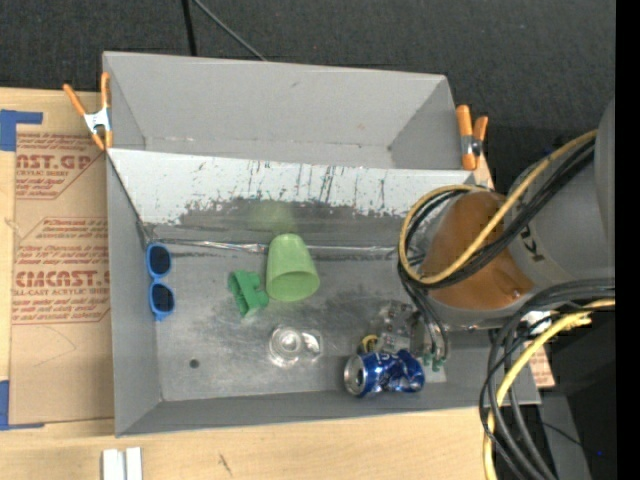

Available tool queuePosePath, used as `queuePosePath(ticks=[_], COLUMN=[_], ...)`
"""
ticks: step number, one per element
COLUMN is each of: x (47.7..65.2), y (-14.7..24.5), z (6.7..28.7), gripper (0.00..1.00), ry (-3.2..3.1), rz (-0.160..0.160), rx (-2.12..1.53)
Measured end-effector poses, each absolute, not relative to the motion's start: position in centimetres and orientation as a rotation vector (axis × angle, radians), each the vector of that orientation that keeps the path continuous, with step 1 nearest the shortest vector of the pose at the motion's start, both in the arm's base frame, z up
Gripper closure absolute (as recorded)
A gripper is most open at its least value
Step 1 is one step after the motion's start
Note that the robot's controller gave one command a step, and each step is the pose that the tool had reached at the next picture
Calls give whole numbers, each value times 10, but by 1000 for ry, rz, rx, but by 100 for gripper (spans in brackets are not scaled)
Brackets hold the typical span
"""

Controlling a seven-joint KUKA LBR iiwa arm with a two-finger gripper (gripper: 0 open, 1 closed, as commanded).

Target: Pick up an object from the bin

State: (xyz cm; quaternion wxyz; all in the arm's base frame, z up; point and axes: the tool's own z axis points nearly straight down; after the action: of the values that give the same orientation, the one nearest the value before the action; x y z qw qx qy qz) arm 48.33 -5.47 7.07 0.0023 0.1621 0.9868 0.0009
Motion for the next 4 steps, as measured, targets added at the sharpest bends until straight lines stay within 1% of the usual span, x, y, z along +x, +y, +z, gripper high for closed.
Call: queuePosePath(ticks=[1, 2, 3, 4], x=[486, 483, 505, 501], y=[-56, -55, -14, -57], z=[72, 70, 70, 70], gripper=[0, 100, 100, 100], ry=[3085, 3095, 3036, 3015], rz=[1, 1, 2, -1], rx=[509, 509, 802, 880])
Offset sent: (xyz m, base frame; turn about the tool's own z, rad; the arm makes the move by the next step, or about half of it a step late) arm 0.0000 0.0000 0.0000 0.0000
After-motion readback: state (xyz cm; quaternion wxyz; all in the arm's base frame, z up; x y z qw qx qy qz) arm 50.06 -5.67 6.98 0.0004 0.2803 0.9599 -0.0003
